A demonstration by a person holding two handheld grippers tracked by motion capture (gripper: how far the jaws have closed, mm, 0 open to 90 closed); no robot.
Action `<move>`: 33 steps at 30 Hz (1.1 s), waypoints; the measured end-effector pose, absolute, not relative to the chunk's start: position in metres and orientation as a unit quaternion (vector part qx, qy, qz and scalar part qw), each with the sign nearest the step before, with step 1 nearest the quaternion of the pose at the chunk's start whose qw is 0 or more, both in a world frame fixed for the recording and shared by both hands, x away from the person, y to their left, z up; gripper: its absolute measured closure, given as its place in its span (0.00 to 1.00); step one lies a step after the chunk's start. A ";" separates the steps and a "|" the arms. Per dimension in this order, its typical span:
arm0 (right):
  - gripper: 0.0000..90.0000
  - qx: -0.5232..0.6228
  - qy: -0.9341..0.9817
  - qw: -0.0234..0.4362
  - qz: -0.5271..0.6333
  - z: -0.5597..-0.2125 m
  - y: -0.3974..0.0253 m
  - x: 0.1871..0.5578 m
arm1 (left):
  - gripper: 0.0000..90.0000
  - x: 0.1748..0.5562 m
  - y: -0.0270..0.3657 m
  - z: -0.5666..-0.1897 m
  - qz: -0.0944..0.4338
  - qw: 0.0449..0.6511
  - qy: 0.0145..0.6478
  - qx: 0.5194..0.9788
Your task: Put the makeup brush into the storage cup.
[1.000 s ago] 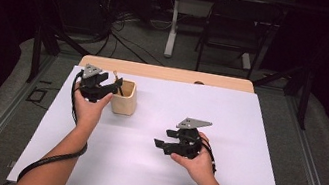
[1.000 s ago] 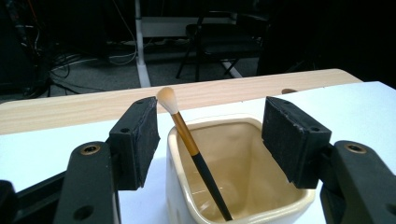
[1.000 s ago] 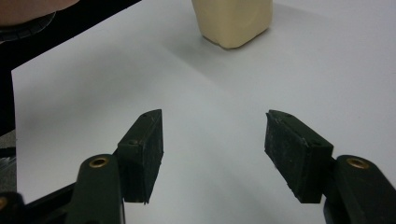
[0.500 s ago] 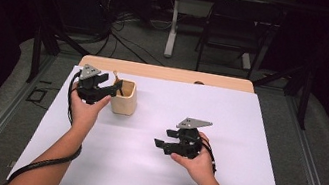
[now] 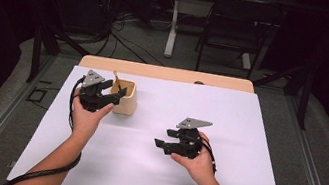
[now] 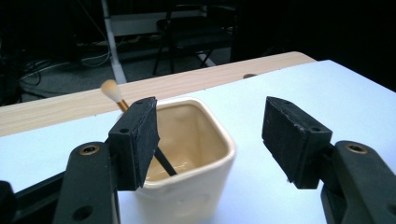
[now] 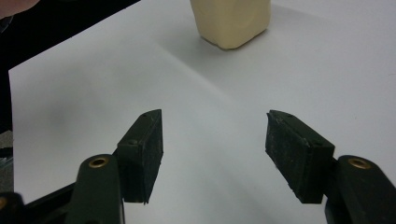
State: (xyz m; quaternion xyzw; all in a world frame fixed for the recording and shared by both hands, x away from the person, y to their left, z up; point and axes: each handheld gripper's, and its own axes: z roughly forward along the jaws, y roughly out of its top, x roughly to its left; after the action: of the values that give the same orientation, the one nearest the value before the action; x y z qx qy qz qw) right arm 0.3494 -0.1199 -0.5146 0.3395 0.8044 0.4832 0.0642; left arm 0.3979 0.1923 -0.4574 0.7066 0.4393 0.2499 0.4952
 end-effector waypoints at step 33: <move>0.39 0.339 0.806 0.069 0.480 -0.516 -0.119 0.350 | 0.33 0.353 0.167 -0.488 0.228 0.488 0.387 0.748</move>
State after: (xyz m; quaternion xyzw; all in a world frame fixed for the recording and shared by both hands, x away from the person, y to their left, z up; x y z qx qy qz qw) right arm 0.3495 -0.1189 -0.5159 0.3392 0.8063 0.4797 0.0694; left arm 0.3525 0.1666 -0.4881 0.7482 0.3868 0.2281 0.4885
